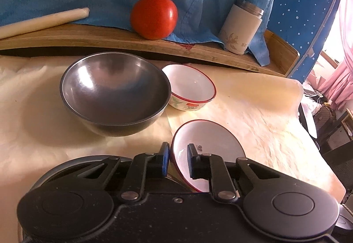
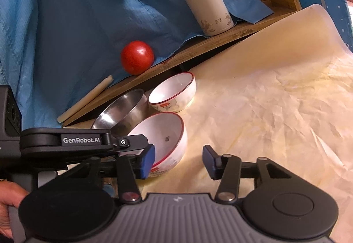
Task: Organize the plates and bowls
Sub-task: 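Close the left tool on the bowl rim while the right tool grips it too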
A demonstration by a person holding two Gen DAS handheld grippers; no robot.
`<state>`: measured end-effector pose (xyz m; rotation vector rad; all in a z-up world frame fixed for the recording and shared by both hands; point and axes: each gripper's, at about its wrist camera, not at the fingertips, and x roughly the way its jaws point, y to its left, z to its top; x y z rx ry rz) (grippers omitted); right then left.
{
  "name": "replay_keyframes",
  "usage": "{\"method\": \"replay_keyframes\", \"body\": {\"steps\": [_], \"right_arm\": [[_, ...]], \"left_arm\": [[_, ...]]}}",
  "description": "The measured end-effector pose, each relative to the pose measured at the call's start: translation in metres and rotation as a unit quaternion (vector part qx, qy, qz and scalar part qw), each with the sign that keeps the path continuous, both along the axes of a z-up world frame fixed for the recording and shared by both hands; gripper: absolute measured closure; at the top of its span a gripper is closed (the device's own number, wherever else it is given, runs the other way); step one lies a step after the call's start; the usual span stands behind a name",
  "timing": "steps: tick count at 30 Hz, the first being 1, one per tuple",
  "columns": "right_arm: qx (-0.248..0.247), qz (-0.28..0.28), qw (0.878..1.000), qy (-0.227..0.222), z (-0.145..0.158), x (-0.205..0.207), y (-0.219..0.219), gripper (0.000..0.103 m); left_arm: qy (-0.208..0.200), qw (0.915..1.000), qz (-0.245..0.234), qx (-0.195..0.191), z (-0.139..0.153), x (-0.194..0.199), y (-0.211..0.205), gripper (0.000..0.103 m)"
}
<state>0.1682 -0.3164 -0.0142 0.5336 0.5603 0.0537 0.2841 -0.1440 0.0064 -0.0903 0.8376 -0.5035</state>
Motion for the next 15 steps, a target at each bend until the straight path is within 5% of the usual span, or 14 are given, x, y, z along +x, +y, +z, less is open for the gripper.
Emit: {"method": "replay_keyframes", "body": {"steps": [4,15], "right_arm": [[0.01,0.006,1.0,0.002,-0.001,0.0,0.002,0.072],[-0.02,-0.027,0.999,0.001,0.007,-0.005,0.009,0.085]], "left_arm": [[-0.016,0.9999,-0.003,0.004,0.004,-0.005,0.001,0.095],[-0.021,0.9997,0.0,-0.011,0.006,-0.016,0.003,0.097]]}}
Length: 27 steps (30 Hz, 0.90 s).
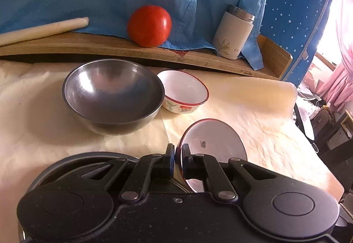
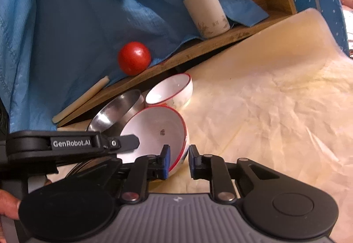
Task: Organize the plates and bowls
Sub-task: 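Close the left tool on the bowl rim while the right tool grips it too, then lift the red-rimmed bowl with both tools and carry it over the steel bowl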
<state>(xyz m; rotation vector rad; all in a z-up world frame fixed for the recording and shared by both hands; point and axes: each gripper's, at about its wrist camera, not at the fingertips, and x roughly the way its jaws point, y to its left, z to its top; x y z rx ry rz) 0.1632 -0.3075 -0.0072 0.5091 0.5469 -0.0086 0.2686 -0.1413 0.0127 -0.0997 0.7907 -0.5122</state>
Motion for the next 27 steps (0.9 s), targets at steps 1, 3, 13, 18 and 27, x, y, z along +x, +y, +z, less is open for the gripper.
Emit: {"method": "replay_keyframes", "body": {"steps": [1,3,13,18,27], "right_arm": [[-0.004,-0.002,1.0,-0.003,0.002,0.0,0.0,0.086],[-0.011,-0.004,1.0,-0.01,0.006,0.0,0.001,0.086],[-0.031,0.018,0.998,-0.056,0.041,0.033,0.011,0.087],[-0.049,0.043,0.995,-0.072,0.053,0.063,0.03,0.087],[-0.06,0.072,0.993,-0.07,0.055,0.109,0.058,0.087]], "left_arm": [[-0.001,1.0,0.002,-0.005,0.001,-0.001,0.001,0.097],[-0.008,0.9999,0.006,-0.013,0.004,-0.003,0.002,0.097],[-0.054,0.9967,0.044,-0.041,0.032,0.006,0.022,0.097],[-0.073,0.9931,0.079,-0.046,0.043,0.02,0.039,0.097],[-0.059,0.99,0.123,-0.038,0.034,0.049,0.066,0.097]]}}
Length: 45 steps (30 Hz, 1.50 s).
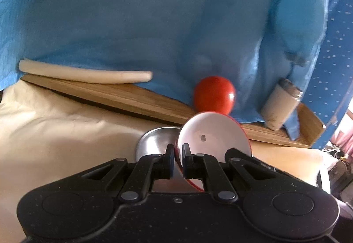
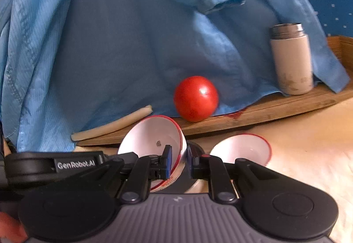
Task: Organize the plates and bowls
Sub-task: 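Lift the red-rimmed bowl with both tools and carry it over the steel bowl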
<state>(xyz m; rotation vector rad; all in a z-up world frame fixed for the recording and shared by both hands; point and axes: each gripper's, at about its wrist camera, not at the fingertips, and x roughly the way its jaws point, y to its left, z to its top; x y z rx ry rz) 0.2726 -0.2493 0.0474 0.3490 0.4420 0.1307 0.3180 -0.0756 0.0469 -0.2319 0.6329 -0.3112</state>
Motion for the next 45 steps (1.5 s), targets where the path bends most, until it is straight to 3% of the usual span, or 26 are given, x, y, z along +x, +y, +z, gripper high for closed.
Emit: {"method": "replay_keyframes", "body": {"steps": [22,45], "right_arm": [[-0.012,0.017,0.998,0.059,-0.023,0.024,0.013,0.083],[-0.03,0.017,0.997,0.062,-0.021,0.028,0.019,0.071]], "left_arm": [[0.041,0.9991,0.007,0.013,-0.024,0.023,0.008,0.096],[0.046,0.9988,0.008,0.01,-0.024,0.026,0.007,0.091]]}}
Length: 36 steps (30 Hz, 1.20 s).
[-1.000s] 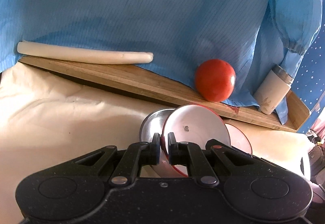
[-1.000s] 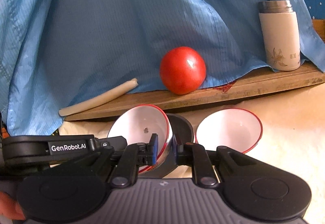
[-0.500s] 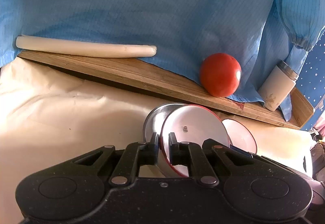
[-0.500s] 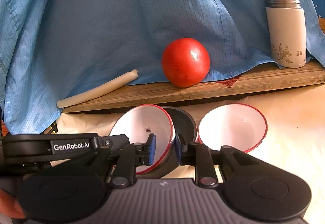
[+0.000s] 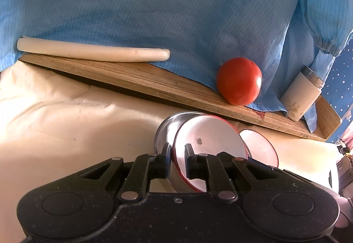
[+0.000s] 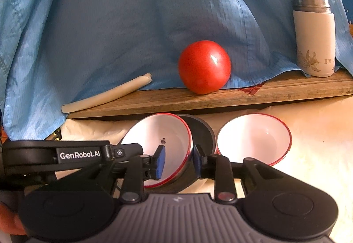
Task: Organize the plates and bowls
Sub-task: 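Lift the red-rimmed bowl with both tools and carry it over the steel bowl, then lower the bowl into the steel bowl and open both tools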
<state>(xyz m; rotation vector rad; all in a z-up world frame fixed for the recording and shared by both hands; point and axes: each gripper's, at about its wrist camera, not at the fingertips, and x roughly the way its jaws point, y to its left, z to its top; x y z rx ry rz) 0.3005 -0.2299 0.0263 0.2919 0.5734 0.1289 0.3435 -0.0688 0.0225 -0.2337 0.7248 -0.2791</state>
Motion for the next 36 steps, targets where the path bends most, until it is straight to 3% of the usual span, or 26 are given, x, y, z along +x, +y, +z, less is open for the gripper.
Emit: {"method": "replay_keyframes", "body": {"steps": [17,25,29,33,36], "right_arm": [[-0.01,0.0,1.0,-0.003,0.003,-0.002,0.003,0.067],[-0.016,-0.005,1.0,-0.016,0.006,-0.005,0.002,0.058],[-0.016,0.0,1.0,-0.019,0.008,-0.008,0.003,0.049],[-0.026,-0.006,0.999,-0.035,0.015,-0.019,0.003,0.031],[-0.026,-0.017,0.999,-0.04,0.017,-0.028,-0.005,0.027]], "left_arm": [[0.005,0.9999,0.005,-0.008,0.001,-0.001,0.002,0.09],[-0.003,0.9998,0.012,-0.013,0.005,-0.003,0.005,0.086],[-0.008,0.9997,0.013,-0.02,0.008,-0.005,0.007,0.076],[-0.015,0.9996,0.012,-0.022,0.012,-0.009,0.005,0.065],[-0.023,0.9993,0.021,-0.022,0.017,-0.013,0.003,0.045]]}}
